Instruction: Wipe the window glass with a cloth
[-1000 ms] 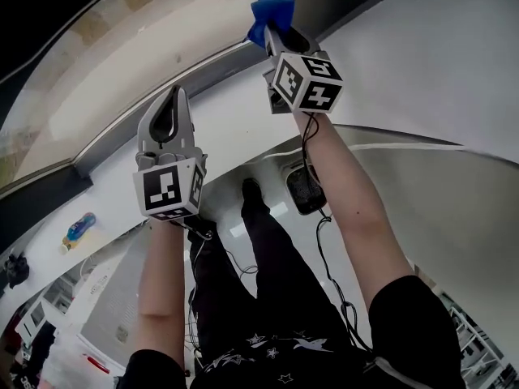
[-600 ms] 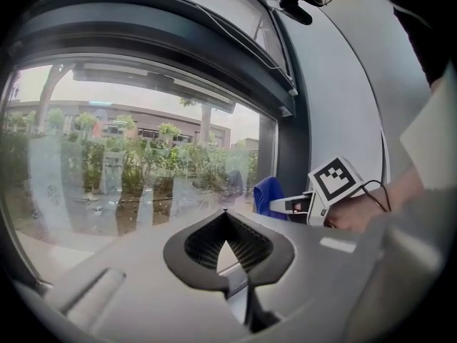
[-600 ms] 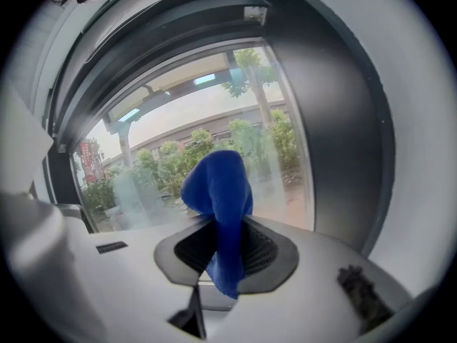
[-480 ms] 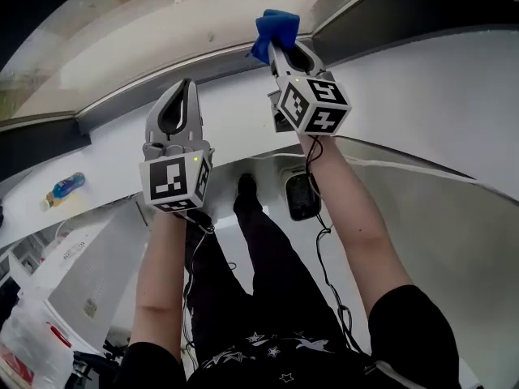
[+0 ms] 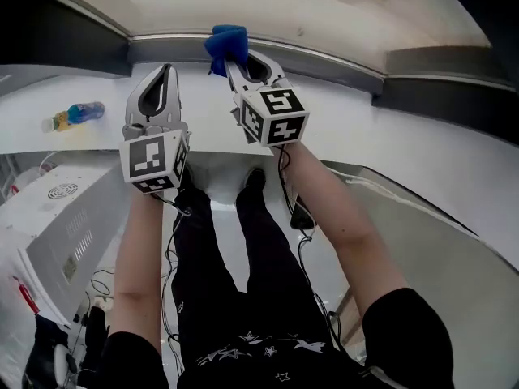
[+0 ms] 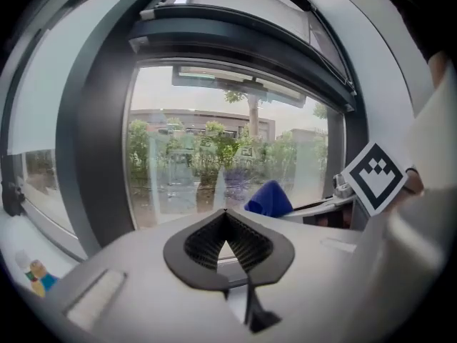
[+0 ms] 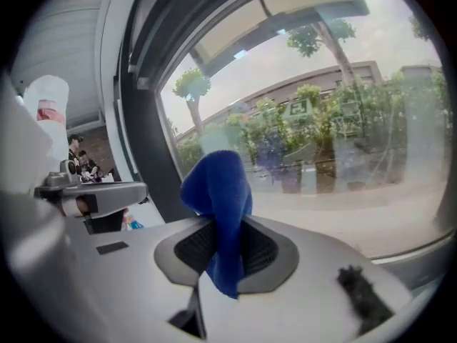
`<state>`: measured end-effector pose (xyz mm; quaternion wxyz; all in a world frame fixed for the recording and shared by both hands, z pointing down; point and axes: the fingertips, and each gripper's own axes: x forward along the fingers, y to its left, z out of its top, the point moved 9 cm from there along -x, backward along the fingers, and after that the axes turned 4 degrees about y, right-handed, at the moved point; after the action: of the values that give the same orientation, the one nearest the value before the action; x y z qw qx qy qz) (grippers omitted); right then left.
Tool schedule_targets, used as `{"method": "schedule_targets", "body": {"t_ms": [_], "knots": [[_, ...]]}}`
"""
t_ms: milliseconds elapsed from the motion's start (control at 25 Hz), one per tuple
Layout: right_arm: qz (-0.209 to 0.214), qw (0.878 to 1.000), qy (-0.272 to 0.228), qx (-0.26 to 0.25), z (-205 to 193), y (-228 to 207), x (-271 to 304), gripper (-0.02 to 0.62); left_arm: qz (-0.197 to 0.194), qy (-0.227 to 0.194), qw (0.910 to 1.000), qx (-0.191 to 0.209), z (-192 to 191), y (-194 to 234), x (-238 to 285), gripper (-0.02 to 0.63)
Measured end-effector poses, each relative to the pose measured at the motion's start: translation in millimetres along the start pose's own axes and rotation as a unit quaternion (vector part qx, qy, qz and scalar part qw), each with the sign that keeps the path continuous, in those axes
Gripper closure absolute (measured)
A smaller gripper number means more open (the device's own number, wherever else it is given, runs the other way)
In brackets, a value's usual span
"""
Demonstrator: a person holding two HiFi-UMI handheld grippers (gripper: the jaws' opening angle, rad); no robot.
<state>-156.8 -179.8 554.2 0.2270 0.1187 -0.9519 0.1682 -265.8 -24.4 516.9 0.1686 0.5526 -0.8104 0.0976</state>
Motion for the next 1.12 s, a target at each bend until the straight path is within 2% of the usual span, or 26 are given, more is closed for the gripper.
{"method": "schedule_targets", "body": {"t_ms": [240, 400, 520, 720, 880, 1120], "knots": [[0.044, 0.998, 0.011, -0.031, 3, 81, 121, 0.518, 0.024, 0.011, 0.9995, -0.016, -24, 91, -11, 0.6], [0.054, 0.997, 0.014, -0.046, 1, 119, 175, 0.518, 0.024, 0.009, 0.9986, -0.046, -38, 121, -14, 0.6], [0.052, 0.997, 0.021, -0.043, -1, 133, 200, 0.518, 0.017, 0.01, 0.9987, -0.048, -45, 135, -14, 0.6], [0.027, 0.999, 0.022, -0.028, -3, 127, 213, 0.518, 0.004, 0.02, 0.9992, -0.035, -52, 146, -9, 0.6], [0.011, 0.999, 0.029, -0.038, -9, 105, 204, 0.518, 0.015, 0.031, 0.9988, -0.036, -57, 148, -7, 0.6], [-0.017, 0.999, 0.034, -0.037, -16, 50, 161, 0.518, 0.012, 0.038, 0.9989, -0.025, -51, 113, 7, 0.6]]}}
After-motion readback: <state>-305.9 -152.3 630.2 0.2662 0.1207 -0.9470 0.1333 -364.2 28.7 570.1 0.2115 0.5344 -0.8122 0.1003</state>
